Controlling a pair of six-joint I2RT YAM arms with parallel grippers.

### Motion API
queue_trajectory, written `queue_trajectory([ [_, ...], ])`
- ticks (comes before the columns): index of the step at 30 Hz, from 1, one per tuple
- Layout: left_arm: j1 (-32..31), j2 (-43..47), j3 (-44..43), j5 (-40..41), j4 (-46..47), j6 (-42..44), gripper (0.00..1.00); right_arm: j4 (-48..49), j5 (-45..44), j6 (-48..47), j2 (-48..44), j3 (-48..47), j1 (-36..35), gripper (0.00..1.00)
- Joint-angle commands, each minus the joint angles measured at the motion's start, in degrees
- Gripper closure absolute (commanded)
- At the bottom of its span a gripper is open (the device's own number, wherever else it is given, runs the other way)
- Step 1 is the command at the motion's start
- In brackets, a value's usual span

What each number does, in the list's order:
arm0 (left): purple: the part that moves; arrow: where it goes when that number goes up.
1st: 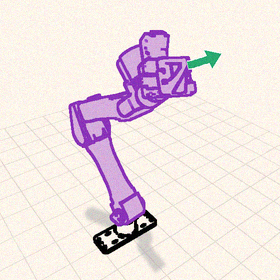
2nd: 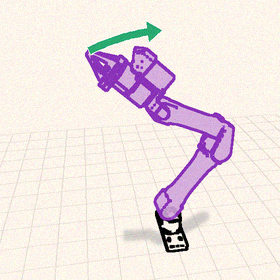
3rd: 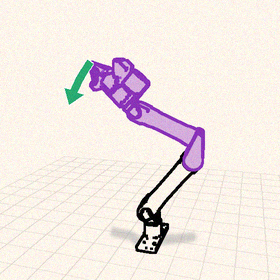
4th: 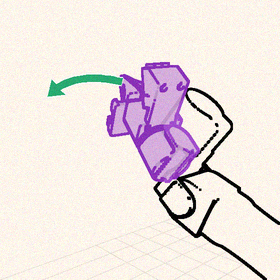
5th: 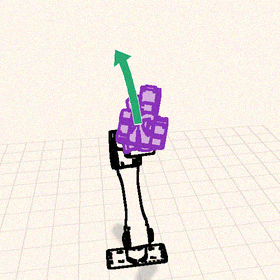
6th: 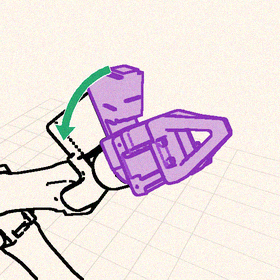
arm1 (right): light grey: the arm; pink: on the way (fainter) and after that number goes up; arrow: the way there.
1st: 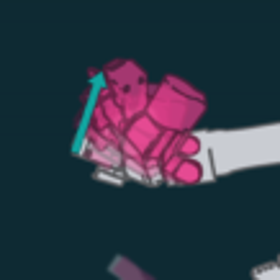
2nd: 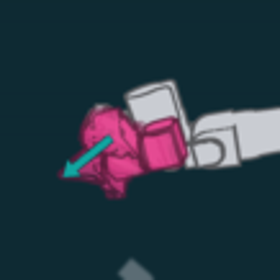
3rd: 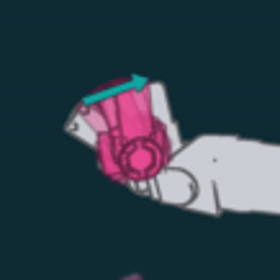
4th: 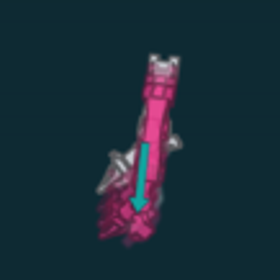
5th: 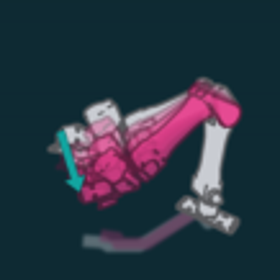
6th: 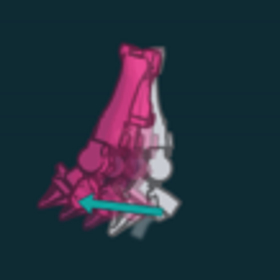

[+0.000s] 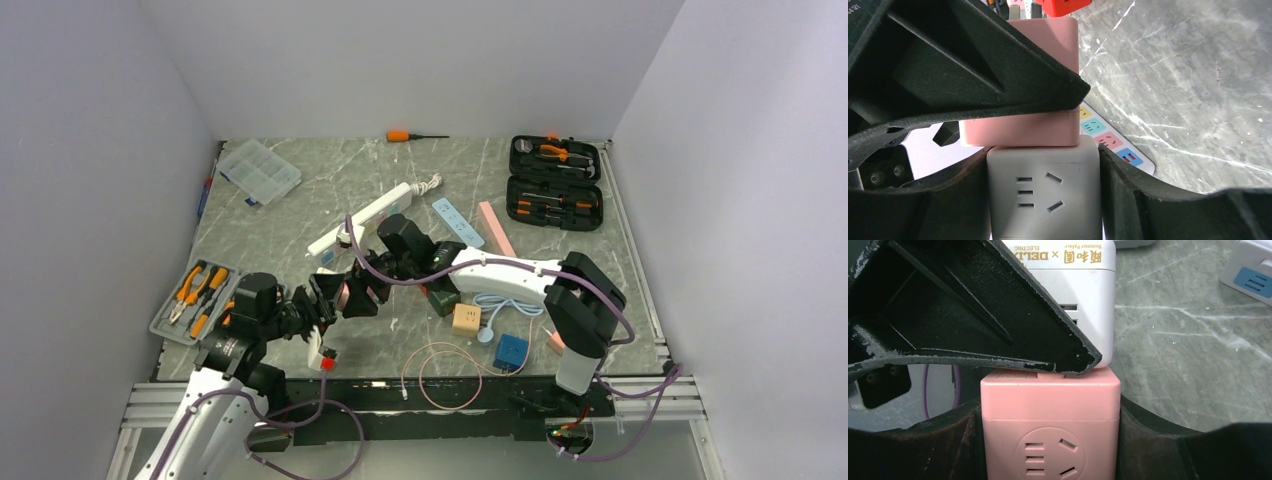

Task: Pull the plug off the socket
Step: Remove the plug from the socket, then place the socket at the center of the board.

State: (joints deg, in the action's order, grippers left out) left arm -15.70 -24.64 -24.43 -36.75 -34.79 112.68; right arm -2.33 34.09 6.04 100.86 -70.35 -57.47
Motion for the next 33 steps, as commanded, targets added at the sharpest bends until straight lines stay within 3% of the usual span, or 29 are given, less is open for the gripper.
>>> queue_trajectory([
  [1, -0.2, -1.0, -0.3, 5.4, 1.4, 0.9, 0.95, 2.6, 0.9, -0.1, -4.2, 3.6, -0.7, 1.0],
  [3, -0.2, -1.4, 0.6, 7.3, 1.7, 1.9, 1.0, 2.3, -0.2, 0.2, -5.0, 5.2, -0.7, 1.0],
  [9, -0.5, -5.5, 2.1, 15.1, 4.5, 0.7, 1.0, 1.1, -4.5, 0.6, -9.0, 12.7, -0.5, 1.0],
  [16, -0.5, -10.6, 5.2, 21.2, 14.4, -1.2, 1.0, 0.9, -8.8, 1.1, -12.6, 20.5, -0.3, 1.0],
  [23, -0.5, -15.2, 5.3, 27.2, 17.8, -0.7, 1.0, -2.3, -10.5, 0.8, -13.3, 21.5, 0.4, 1.0],
  [28, -1.5, -14.4, 4.9, 25.7, 18.1, -3.9, 1.0, 0.2, -11.2, 1.4, -11.0, 20.5, 0.4, 1.0],
  [33, -3.5, -12.8, 3.1, 21.3, 10.2, -10.2, 1.0, 3.9, -14.7, 2.1, -4.3, 15.7, 0.3, 1.0],
])
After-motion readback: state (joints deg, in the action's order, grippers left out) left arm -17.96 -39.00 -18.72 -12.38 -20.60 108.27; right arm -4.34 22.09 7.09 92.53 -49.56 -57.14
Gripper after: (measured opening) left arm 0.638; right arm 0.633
